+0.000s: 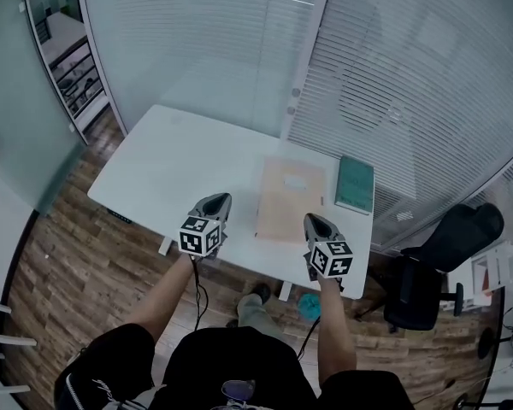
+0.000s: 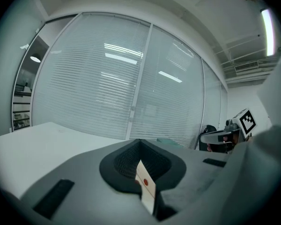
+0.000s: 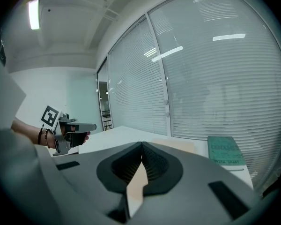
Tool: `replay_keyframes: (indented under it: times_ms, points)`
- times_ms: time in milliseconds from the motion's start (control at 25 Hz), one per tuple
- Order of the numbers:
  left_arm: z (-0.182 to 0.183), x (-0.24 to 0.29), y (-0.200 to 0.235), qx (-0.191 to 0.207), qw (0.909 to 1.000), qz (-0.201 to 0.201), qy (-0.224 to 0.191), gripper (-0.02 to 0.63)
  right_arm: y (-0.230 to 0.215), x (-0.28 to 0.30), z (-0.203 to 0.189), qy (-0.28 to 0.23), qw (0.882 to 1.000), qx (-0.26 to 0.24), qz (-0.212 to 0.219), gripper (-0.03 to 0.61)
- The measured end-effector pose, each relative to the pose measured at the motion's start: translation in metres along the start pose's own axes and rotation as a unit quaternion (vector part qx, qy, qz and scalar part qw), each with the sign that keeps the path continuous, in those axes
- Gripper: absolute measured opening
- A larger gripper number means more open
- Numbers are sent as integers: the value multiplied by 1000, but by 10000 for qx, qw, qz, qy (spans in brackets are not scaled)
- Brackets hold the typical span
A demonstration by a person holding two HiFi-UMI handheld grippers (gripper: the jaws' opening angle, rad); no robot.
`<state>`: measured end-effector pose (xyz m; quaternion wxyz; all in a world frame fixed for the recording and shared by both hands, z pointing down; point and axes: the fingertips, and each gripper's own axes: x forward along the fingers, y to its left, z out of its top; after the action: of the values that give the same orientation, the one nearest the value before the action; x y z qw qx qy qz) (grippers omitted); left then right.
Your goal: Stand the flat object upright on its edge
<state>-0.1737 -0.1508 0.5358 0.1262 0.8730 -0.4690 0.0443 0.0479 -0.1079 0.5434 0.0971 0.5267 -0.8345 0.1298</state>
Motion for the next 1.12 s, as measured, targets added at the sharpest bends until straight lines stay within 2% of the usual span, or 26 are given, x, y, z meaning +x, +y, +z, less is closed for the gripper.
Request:
replay_keyframes:
  times_ms: [600,1120]
  points:
    - [22,95,22,-19,9997,-220,132,20,-63,57,27,79,9998,56,-193,21]
    - [26,146,22,-73,9993,-287,237,20,-107,87,37,169,9996,57,-216,21]
